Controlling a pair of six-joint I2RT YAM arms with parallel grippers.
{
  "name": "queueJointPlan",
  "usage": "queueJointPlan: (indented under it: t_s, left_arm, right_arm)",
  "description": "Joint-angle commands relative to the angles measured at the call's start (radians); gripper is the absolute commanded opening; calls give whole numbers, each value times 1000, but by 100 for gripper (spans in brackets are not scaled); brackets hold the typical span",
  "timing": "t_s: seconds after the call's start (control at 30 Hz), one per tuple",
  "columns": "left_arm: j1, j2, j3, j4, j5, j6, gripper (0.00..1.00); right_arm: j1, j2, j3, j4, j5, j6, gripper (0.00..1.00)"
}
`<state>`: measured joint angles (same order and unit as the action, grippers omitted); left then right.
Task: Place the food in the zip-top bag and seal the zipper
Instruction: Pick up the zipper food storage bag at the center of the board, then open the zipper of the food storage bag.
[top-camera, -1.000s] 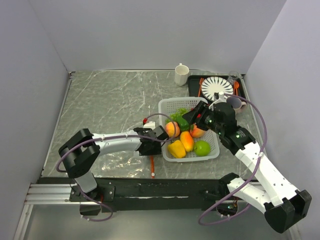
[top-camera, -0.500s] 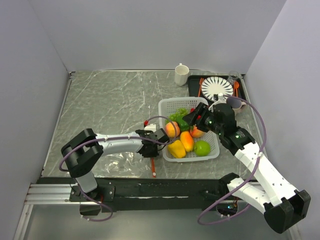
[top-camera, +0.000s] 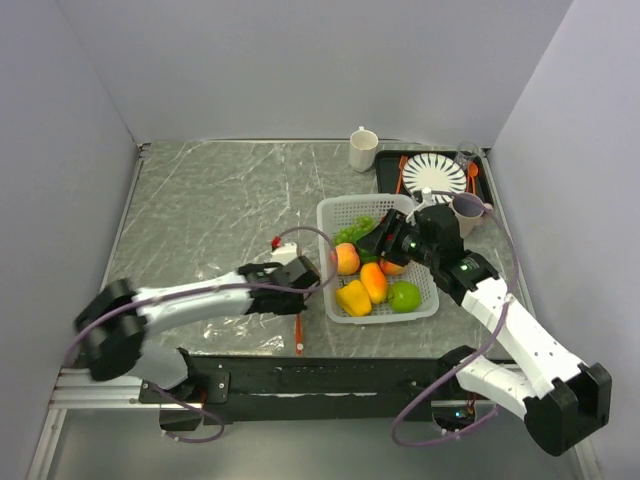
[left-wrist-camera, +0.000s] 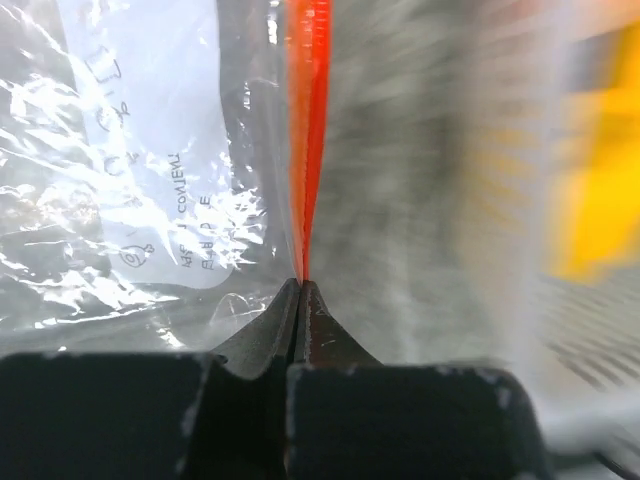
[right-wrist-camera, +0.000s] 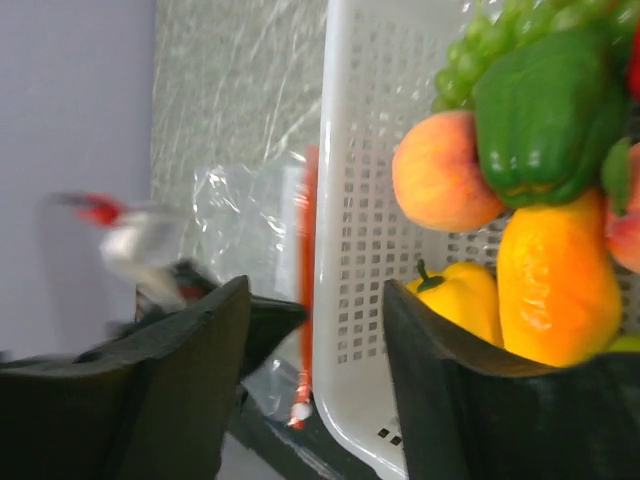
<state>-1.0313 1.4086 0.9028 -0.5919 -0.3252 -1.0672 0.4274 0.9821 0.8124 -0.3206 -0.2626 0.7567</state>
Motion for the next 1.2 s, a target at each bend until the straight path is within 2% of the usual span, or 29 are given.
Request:
queueJointPlan:
  t_s: [0.0,0.17,0.27,0.47,0.7,0.97,1.17]
  left_arm:
    - [16,-232,-7,32,-48,16,1]
    - [34,-391,-38,83,-28,46,1]
    - [36,-405,-38,78,-15,65,1]
    - [37,-413,-50,125,15,84,1]
    - [37,-421,-50,135,25,81,1]
    - [36,-402,-41,135,22,79,1]
    - [40,-384,-45,109,0,62,1]
  right_arm:
    - [2,76,-1,124,-157,7,59]
    - [54,179,-1,270,-263,58,54]
    - [115,222,8,368,-285,99,55]
    - [215,354,132,387,-287,84,54]
    - [226,472,146,480,-332,112,46]
    - [235,521,163,506,-365,109,45]
    - [234,474,136,492,-316,102,45]
